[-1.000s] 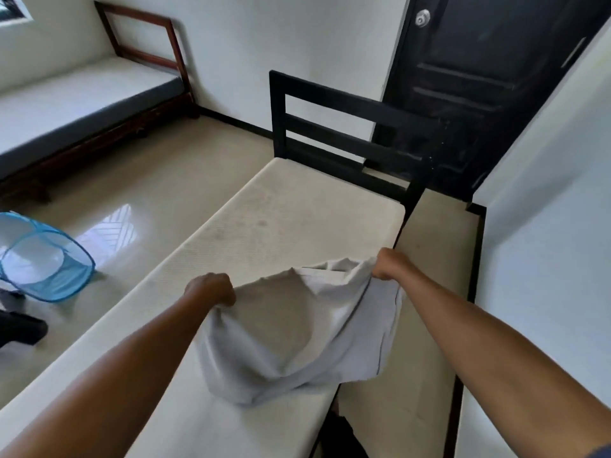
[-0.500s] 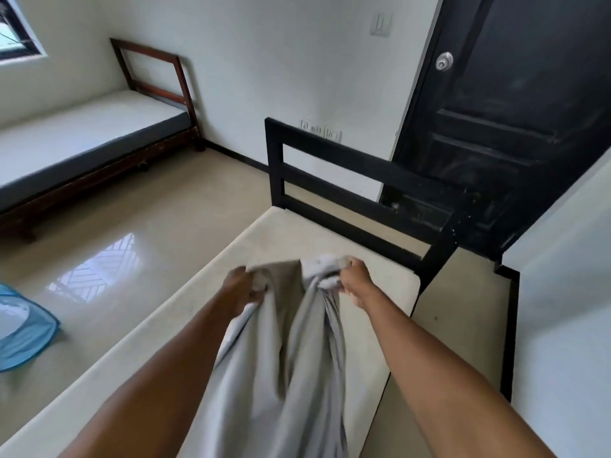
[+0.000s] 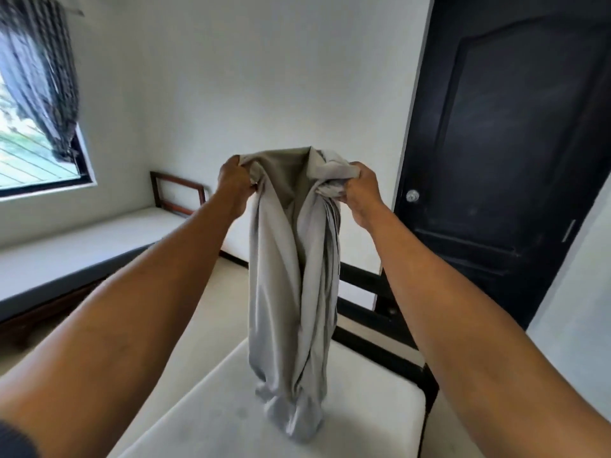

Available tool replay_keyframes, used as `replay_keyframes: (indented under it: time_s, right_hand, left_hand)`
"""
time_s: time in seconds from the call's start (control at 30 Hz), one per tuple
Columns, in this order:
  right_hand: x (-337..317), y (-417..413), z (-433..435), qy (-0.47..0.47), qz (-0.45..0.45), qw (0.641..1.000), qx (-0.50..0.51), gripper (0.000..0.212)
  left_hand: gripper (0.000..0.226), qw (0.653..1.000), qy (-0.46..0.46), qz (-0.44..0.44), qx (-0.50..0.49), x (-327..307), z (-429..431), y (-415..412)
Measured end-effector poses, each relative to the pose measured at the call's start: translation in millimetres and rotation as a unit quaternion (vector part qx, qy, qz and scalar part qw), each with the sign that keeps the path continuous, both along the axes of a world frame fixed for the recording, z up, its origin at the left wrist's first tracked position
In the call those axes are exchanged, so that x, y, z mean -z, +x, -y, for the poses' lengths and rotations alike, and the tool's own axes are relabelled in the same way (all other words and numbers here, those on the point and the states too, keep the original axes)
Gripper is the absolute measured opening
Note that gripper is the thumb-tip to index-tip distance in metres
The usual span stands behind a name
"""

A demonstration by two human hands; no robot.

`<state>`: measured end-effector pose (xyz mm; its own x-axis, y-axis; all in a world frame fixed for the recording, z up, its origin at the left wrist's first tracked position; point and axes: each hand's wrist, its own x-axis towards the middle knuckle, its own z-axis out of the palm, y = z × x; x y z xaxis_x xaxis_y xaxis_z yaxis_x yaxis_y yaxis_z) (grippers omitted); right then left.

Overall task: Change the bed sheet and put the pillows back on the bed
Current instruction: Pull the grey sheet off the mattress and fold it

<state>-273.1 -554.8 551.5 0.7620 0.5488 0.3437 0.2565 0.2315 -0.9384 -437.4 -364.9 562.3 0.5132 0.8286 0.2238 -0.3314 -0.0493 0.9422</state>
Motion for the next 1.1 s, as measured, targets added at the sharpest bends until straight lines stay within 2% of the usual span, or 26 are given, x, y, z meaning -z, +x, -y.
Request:
replay_keyframes:
  time_s: [0.13, 0.2, 0.3, 0.43, 0.57, 0.6, 0.67, 0.77, 0.87, 0.93, 1.03, 1.1]
  right_hand:
    - [-32, -60, 51, 0.019, 0.048, 0.999, 0.006, 0.007]
    - [-30, -97, 85, 0.015, 0.057, 0.998, 0.023, 0.004]
    - [-6, -155, 140, -0.011, 0.069, 0.993, 0.092, 0.013]
    - [69, -260, 220, -0.114, 0.127, 0.962, 0.211, 0.02]
    - [202, -336, 295, -0.277, 0.132, 0.909, 0.281, 0.011]
    - [241, -352, 311, -0.316, 0.113, 0.899, 0.282, 0.008]
    - [314, -385, 334, -0.389, 0.053, 0.876, 0.28, 0.02]
    - [404, -438, 352, -0.472, 0.015, 0.841, 0.264, 0.03]
    - [482, -481, 358, -0.516, 0.022, 0.823, 0.236, 0.021]
    - [540, -507, 362, -0.564, 0.022, 0.795, 0.221, 0.018]
    - [601, -552, 373, -0.638, 0.065, 0.742, 0.196, 0.029]
    - [627, -581, 388, -0.661, 0.08, 0.719, 0.196, 0.034]
  left_hand:
    - [0.034, 0.999, 0.011, 0.046, -0.001, -32, 21, -63]
    - [0.035, 0.997, 0.025, 0.066, -0.005, -34, 45, -107]
    - [0.035, 0.994, 0.066, 0.088, -0.005, -13, 79, -186]
    - [0.025, 0.993, 0.097, 0.06, -0.013, 71, 105, -311]
    - [0.023, 0.984, 0.094, -0.086, -0.122, 214, 115, -422]
    - [0.023, 0.969, 0.121, -0.147, -0.159, 253, 122, -454]
    - [0.034, 0.915, 0.163, -0.305, -0.208, 327, 137, -514]
    - [0.051, 0.834, 0.19, -0.48, -0.194, 432, 159, -591]
    - [0.053, 0.764, 0.201, -0.596, -0.141, 517, 180, -641]
    - [0.046, 0.7, 0.227, -0.671, -0.093, 570, 198, -672]
    - [0.037, 0.62, 0.272, -0.736, -0.026, 625, 225, -715]
    - [0.037, 0.59, 0.274, -0.76, -0.01, 645, 238, -739]
